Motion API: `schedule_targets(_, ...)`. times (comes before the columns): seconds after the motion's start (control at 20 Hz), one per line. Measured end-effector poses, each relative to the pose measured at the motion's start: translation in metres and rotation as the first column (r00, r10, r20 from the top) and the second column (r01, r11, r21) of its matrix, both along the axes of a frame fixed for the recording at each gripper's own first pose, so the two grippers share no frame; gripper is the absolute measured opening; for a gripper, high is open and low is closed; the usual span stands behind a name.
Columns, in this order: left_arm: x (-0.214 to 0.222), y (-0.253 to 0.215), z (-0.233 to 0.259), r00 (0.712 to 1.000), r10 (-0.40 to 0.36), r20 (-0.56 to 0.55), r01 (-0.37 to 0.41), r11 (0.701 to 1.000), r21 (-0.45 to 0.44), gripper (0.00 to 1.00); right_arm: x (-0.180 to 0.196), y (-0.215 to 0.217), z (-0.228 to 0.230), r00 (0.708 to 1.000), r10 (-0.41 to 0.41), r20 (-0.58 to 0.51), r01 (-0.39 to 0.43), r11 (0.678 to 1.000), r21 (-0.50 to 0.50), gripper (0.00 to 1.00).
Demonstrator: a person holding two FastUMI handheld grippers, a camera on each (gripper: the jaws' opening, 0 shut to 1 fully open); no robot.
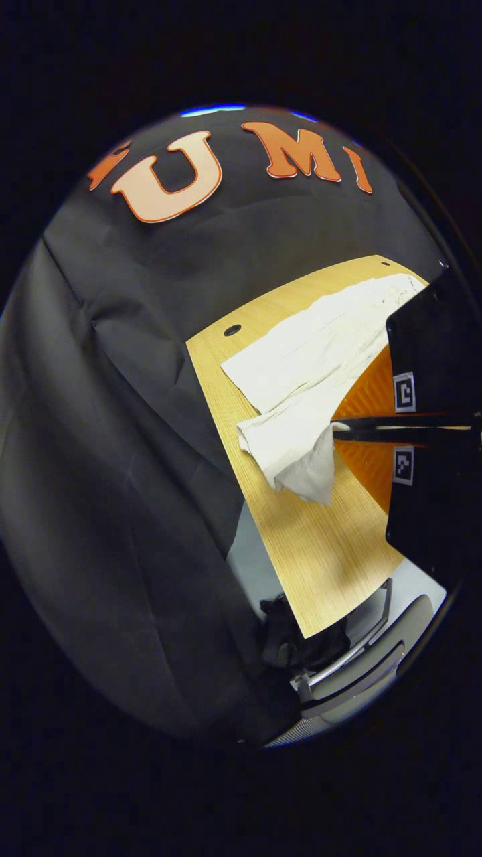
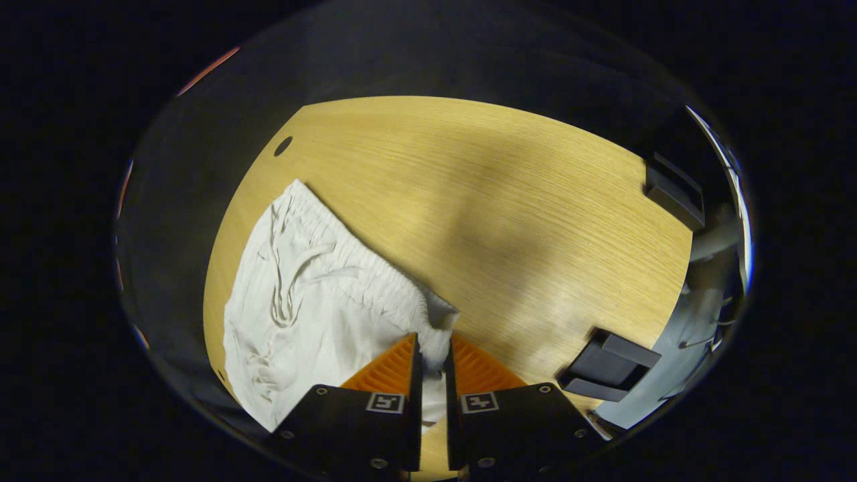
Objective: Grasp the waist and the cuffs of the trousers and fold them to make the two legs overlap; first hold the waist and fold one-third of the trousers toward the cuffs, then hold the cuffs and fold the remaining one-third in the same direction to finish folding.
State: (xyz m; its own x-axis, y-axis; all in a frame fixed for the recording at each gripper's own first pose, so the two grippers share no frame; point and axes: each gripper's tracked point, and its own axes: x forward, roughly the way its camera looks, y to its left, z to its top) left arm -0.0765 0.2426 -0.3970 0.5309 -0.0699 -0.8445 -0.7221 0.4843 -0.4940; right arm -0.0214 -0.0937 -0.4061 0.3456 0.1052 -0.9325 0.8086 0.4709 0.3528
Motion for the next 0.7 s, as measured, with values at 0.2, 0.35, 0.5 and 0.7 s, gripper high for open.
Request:
schedule_targets(0.2,0.016,0.003,0.008,1.0,-0.016,0.012,0.016,1.0,0.005,0.05,0.005,-0.012,0.015,0.995,-0.073,0.063,0.071,0.997,0.042,0.08)
schedule_targets(0.35,0.032,0.005,0.012,0.999,-0.033,0.028,0.033,0.999,0.007,0.05,0.016,-0.016,0.034,0.989,-0.1,0.113,0.094,0.994,0.055,0.08)
schedule_targets(0.5,0.054,0.003,0.017,0.997,-0.068,0.044,0.067,0.998,0.016,0.05,0.035,-0.018,0.054,0.976,-0.147,0.16,0.135,0.987,0.082,0.08)
schedule_targets(0.7,0.086,0.003,0.026,0.992,-0.103,0.077,0.102,0.995,0.018,0.05,0.057,-0.02,0.081,0.968,-0.152,0.198,0.135,0.986,0.094,0.07)
